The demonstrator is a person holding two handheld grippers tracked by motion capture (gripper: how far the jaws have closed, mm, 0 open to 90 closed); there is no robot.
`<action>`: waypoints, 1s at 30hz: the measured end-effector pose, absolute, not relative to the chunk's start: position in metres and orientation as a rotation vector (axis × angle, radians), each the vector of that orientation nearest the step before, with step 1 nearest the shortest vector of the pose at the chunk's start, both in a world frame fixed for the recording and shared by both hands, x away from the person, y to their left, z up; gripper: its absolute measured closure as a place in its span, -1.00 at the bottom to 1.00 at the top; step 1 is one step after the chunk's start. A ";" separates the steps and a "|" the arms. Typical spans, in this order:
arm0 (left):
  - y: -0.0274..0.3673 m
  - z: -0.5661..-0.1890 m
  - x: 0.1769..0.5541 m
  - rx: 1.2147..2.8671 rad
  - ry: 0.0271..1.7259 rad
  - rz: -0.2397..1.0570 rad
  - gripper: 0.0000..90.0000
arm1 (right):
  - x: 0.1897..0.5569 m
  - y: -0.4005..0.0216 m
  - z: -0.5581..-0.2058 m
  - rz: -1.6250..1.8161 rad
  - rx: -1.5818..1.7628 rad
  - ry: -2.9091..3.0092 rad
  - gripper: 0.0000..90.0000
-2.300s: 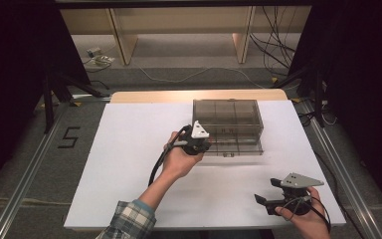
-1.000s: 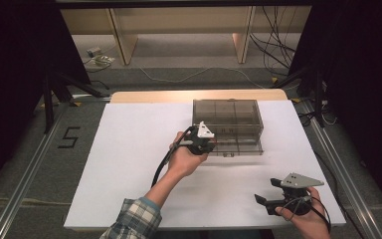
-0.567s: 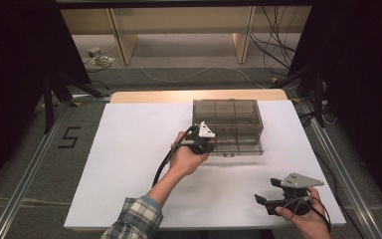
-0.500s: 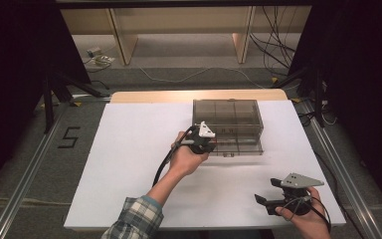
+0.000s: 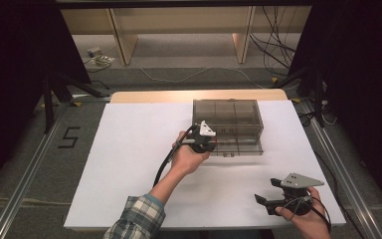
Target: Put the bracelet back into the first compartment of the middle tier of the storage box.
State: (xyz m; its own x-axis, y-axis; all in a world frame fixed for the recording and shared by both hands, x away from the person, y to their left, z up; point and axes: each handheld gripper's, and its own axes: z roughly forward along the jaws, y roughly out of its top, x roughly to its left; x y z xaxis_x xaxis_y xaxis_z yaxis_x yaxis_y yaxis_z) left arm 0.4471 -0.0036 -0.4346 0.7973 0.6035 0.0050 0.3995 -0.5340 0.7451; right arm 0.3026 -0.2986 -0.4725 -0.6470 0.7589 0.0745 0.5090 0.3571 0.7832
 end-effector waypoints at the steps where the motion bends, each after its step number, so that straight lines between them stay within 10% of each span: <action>1: -0.004 -0.435 0.447 2.202 0.739 0.335 0.99 | 0.303 -0.299 -0.472 1.176 1.123 2.323 -0.63; 30: -0.005 -0.438 0.453 2.213 0.752 0.388 0.90 | 0.302 -0.298 -0.472 1.178 1.126 2.326 -0.63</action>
